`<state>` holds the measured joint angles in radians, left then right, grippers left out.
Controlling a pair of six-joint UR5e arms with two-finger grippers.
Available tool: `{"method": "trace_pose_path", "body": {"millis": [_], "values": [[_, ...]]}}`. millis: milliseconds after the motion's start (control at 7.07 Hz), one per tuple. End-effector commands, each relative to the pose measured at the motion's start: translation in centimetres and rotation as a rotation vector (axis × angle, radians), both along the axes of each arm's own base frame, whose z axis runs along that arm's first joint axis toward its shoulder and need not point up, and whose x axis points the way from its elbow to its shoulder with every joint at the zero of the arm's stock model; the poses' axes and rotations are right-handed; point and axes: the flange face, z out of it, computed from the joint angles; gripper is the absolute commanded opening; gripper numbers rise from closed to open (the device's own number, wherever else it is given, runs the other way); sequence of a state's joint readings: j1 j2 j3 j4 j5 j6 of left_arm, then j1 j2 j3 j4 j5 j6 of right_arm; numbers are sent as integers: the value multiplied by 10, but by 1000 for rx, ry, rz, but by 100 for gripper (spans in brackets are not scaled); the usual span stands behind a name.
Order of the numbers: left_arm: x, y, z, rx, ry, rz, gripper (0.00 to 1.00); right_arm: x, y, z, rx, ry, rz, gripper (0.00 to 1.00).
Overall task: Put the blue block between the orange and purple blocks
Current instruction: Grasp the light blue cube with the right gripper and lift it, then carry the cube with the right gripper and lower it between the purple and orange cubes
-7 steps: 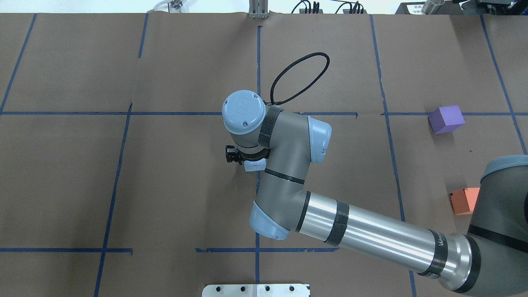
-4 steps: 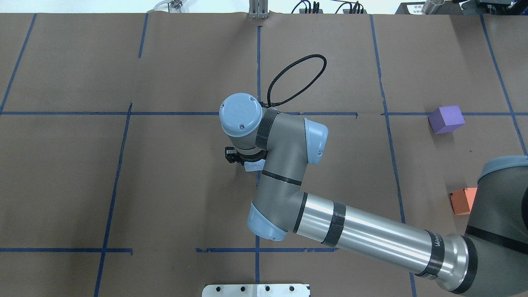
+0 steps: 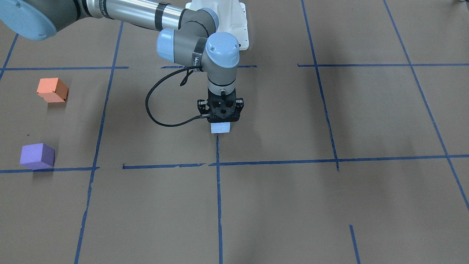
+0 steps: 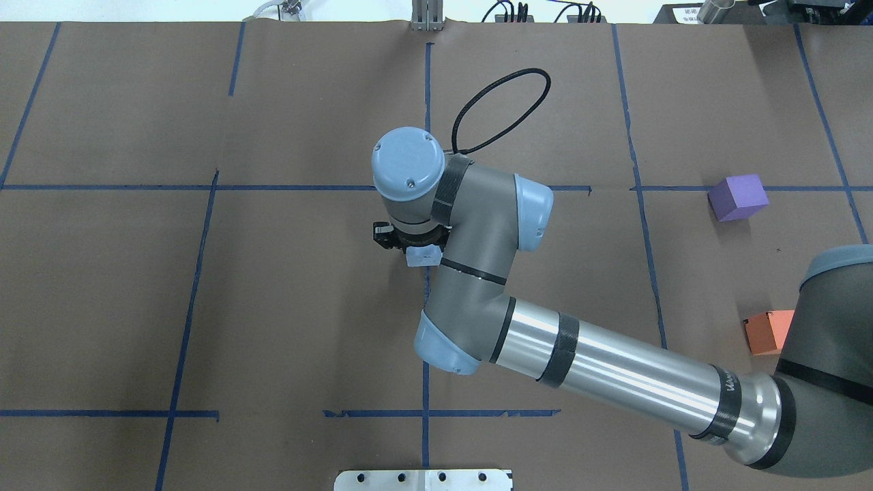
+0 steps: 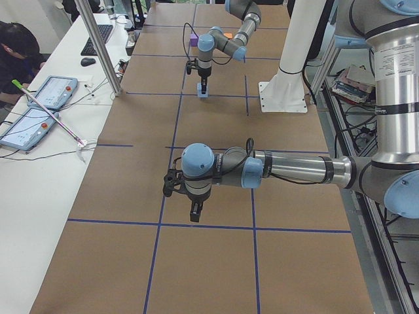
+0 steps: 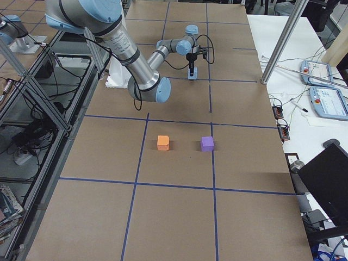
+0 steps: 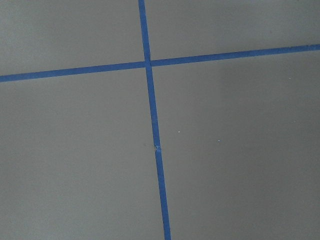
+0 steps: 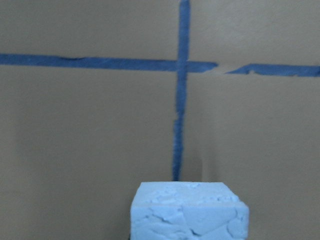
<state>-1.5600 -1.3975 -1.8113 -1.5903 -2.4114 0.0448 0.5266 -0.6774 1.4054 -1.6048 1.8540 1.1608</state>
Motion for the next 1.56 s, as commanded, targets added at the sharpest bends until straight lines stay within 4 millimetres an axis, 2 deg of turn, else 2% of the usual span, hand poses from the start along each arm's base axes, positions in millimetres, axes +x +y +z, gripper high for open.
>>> {"method": "trace_pose_path", "body": {"millis": [0, 141, 283, 424, 566, 707, 848, 990, 1273, 1414], "values": [[0, 0, -1, 3, 0, 1, 100, 111, 3, 49, -2, 34, -39, 31], [0, -1, -5, 11, 0, 1, 100, 181, 31, 82, 63, 46, -97, 32], [0, -1, -8, 18, 0, 1, 100, 235, 45, 139, 61, 82, -127, 32], [0, -2, -10, 22, -1, 1, 100, 279, 44, 188, 35, 25, -125, 32], [0, -3, -13, 25, -1, 0, 100, 324, 53, 251, 47, -35, -112, 32], [0, -3, -13, 25, -1, 0, 100, 355, 58, 297, 45, -73, -103, 32], [0, -3, -13, 25, -1, 0, 100, 360, 59, 324, 27, -68, -103, 32], [0, -3, -13, 25, -1, 0, 100, 359, 56, 342, 23, -63, -100, 32], [0, -3, -13, 27, -1, 0, 100, 362, 60, 368, 8, -49, -100, 33], [0, -2, -13, 27, -1, 0, 100, 368, 64, 377, -2, -36, -100, 39]]}}
